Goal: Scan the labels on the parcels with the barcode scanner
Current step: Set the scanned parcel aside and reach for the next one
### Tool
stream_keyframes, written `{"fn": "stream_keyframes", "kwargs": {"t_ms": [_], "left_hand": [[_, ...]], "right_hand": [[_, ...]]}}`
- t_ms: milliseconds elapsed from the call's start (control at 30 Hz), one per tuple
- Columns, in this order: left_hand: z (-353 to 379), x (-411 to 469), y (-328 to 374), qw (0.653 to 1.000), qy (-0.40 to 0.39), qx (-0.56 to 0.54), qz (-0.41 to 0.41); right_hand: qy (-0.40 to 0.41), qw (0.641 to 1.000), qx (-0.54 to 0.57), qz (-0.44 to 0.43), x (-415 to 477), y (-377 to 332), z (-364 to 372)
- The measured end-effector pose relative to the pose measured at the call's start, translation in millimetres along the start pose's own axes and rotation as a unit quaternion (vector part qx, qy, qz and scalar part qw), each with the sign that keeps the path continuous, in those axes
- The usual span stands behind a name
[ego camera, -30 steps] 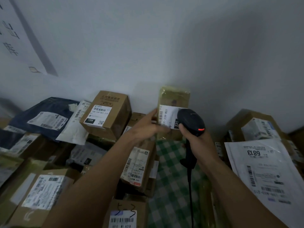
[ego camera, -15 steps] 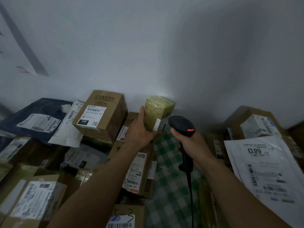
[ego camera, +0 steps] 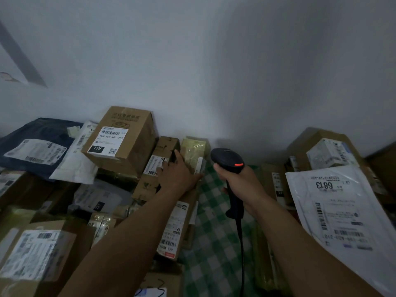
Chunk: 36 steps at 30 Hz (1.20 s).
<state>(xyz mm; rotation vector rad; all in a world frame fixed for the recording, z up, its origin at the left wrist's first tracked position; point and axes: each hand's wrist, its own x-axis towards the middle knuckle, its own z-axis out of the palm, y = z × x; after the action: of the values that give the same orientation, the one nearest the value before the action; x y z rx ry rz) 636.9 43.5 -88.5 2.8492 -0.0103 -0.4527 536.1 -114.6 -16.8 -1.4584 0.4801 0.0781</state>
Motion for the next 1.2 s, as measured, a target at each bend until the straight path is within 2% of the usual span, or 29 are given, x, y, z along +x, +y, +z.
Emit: {"fn": "stream_keyframes", "kwargs": {"t_ms": [267,467,533,667,767,900,1000,1200], "left_hand": [[7,2,1,0.997,0.017,0.070,-0.039],[6,4,7,0.994,0.008,0.110,-0.003],[12,5,5,0.996,0.013,0.091,-0.002],[9,9,4,0.988,0.127,0.049,0.076],[2,3,5,0.981,0.154,0.042,0.107],[1,-15,-5,0.982,0.143,-0.023,0.120],[-3,-35,-17,0.983,0.106,-0.074,0.133],[-22,-110,-29,0.979,0.077,-0.095,0.164]], "right_hand": [[0.016,1.000,-0.003,0.013,2,13,0],[0.021,1.000,-0.008,0.018,4,17,3],[0.027,0.999,-0.005,0.019,6,19,3],[0.034,0.999,0.003,0.017,7,25,1],[0.043,0.999,-0.001,0.023,4,30,1],[0.046,0.998,0.003,0.039,-7,29,2],[0.046,0.998,-0.001,0.046,-22,23,4],[0.038,0.997,-0.017,0.065,-79,0,0]]}}
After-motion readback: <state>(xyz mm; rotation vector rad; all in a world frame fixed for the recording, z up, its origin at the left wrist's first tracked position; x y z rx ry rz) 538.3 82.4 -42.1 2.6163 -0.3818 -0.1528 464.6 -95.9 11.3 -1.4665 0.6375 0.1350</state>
